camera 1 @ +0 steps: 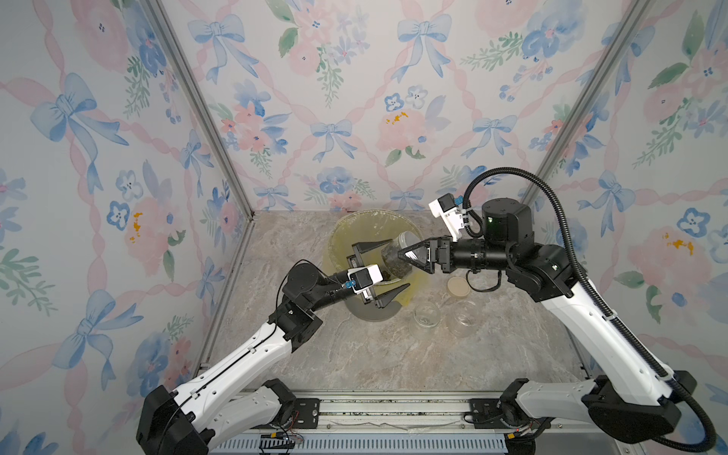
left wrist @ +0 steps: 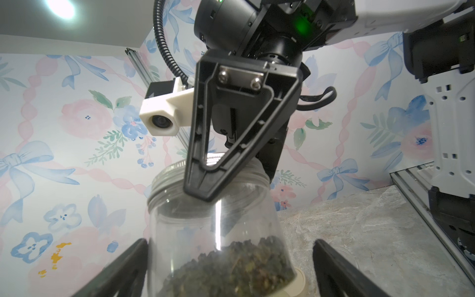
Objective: Empty moldy tea leaves from jars
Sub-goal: Unscrew the lid from the jar.
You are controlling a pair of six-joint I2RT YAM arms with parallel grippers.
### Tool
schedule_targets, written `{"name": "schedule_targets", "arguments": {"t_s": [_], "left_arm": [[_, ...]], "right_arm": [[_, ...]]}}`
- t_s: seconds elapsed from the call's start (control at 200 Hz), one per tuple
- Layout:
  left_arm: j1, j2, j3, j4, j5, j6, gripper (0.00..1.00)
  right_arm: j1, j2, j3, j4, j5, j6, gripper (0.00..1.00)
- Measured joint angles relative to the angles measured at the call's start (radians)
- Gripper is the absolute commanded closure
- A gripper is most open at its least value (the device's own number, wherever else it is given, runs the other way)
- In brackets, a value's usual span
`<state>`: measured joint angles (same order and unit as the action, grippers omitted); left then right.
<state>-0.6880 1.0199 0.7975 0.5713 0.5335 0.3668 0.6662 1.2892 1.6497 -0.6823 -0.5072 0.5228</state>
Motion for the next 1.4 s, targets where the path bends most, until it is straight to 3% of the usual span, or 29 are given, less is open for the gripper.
{"name": "schedule_targets", "arguments": {"t_s": [0.38,0.84,1.23,1.4], "left_arm": [[0.000,-0.006,-0.046,0.132,-0.108,-0.011,0.02],[0.007,-0.013,-0.081,0.162,-0.126,-0.012,0.02],[0.047,-0.013,-0.081,0.164,-0.091,-0.038,0.21],[0.054,-0.017,-0.081,0.164,-0.080,-0.039,0.26]], "right_arm": [[-0.011,0.000,-0.082,0.146,-0.061,0.111,0.18],[0.017,0.006,-0.098,0.210,-0.093,0.171,0.18],[0.034,0.026,-0.098,0.238,-0.098,0.179,0.18],[0.038,0.029,-0.098,0.246,-0.095,0.181,0.08]]}}
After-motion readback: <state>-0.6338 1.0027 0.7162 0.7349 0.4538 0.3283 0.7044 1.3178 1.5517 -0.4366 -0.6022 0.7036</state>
